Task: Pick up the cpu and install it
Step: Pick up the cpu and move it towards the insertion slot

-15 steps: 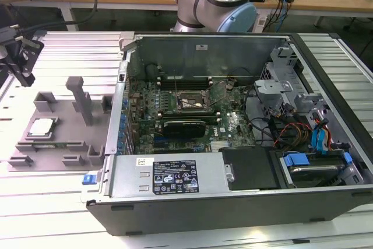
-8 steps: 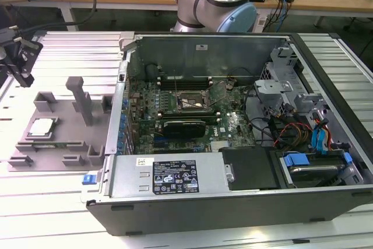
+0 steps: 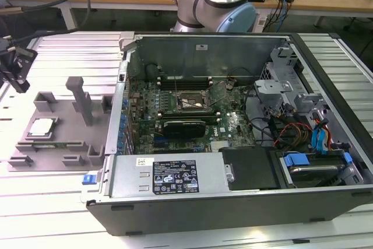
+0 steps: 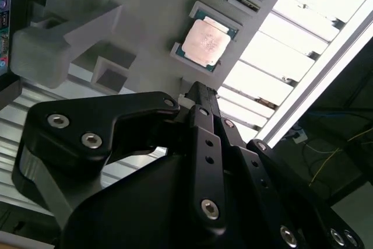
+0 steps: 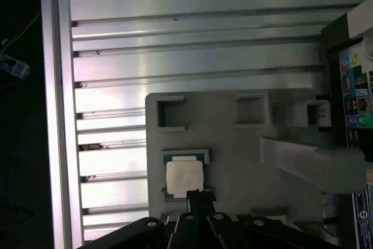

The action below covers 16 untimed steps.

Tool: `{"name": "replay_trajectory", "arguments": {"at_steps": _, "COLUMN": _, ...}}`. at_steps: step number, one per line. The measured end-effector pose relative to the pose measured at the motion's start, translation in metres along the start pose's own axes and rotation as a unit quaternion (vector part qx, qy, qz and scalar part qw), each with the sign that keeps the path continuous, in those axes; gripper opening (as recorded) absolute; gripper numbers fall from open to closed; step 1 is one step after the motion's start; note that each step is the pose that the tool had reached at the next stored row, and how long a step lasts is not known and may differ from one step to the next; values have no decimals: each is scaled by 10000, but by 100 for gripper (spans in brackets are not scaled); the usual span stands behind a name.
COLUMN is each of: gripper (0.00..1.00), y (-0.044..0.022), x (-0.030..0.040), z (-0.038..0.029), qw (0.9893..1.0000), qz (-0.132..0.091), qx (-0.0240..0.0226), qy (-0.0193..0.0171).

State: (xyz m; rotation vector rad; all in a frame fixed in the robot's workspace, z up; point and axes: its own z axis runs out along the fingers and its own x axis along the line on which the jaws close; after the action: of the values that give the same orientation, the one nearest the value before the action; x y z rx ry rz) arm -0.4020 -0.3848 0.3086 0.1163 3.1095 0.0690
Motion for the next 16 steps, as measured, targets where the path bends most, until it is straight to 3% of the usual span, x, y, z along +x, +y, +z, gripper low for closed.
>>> {"name": "replay_trajectory", "arguments": {"at_steps": 11, "gripper": 11, "y": -21, "x": 183, "z": 156, "qw": 10000, "qz": -1, "qx": -1, "qy": -7}}
{"name": "replay_trajectory", "arguments": {"at_steps": 16, "gripper": 11, "y": -27, "x": 219, "z": 227, "qw": 10000, "qz": 0, "qx": -1, "qy": -6}}
